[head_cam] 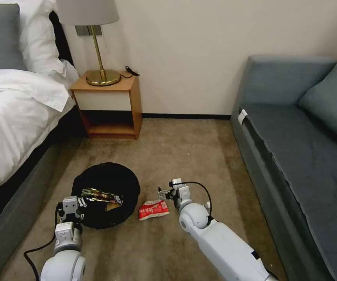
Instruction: Pick up the trash bin, then pick up the garbage on the floor and place it into the trash bin.
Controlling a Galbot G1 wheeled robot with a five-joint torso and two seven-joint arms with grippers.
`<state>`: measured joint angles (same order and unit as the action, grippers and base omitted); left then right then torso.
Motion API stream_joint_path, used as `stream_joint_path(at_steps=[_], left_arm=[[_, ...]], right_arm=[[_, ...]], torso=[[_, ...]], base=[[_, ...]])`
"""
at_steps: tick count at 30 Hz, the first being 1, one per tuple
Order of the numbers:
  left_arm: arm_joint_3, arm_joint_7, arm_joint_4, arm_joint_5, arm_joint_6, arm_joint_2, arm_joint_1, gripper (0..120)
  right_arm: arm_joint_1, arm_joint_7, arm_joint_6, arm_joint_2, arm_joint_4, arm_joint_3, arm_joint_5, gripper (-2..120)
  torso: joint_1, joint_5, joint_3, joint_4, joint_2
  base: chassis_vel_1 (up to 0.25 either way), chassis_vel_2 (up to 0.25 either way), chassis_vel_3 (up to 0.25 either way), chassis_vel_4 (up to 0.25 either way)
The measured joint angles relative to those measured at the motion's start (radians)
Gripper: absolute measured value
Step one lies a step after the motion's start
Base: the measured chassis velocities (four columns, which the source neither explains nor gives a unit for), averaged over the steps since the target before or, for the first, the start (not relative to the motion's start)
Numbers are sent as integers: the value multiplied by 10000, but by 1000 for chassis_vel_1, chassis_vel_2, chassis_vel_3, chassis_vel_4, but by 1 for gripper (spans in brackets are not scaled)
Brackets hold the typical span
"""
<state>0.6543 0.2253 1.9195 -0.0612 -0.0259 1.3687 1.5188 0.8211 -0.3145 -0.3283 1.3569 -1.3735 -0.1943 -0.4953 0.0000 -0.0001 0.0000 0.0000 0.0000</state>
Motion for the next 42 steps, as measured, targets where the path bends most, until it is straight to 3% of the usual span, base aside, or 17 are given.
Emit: stream_joint_path(at_steps=[25,26,33,36,39,40,41,42], left_arm=[[66,-29,-32,-87,-22,-45,-116,1],[104,-27,-27,-135,-22,-43,-120,1],[122,-1,29,-176,-26,-8,-141,1],[124,4,39,-192,-27,-1,-130,1],[137,49,87,-198,-86,0,-126,1],[110,202,195,-264,-229,-8,-161,1],[110,202,195,-264,-229,-8,-161,1],[107,303,253,-326,-304,22,-193,1]], right_arm=[[327,333,-72,-91,20,-301,551,100],[397,324,-479,-104,-98,-359,642,100],[423,385,-1099,-170,-319,-601,986,100],[348,744,-1483,-231,-425,-731,1150,100],[64,2100,-2303,-302,-551,-793,1494,100],[-178,3145,-2879,-318,-558,-875,2041,100],[-178,3145,-2879,-318,-558,-875,2041,100],[-349,3810,-3026,-317,-453,-1018,2499,100]], torso=[[0,0,0,-1,0],[0,1,0,0,0],[0,0,1,0,0],[0,2,0,0,0],[0,1,0,1,0],[0,1,0,1,0],[0,1,0,1,0],[0,1,0,2,0]], base=[[-112,113,110,-106],[0,0,0,0],[0,0,0,0],[0,0,0,0],[0,0,0,0],[0,0,0,0],[0,0,0,0],[0,0,0,0]])
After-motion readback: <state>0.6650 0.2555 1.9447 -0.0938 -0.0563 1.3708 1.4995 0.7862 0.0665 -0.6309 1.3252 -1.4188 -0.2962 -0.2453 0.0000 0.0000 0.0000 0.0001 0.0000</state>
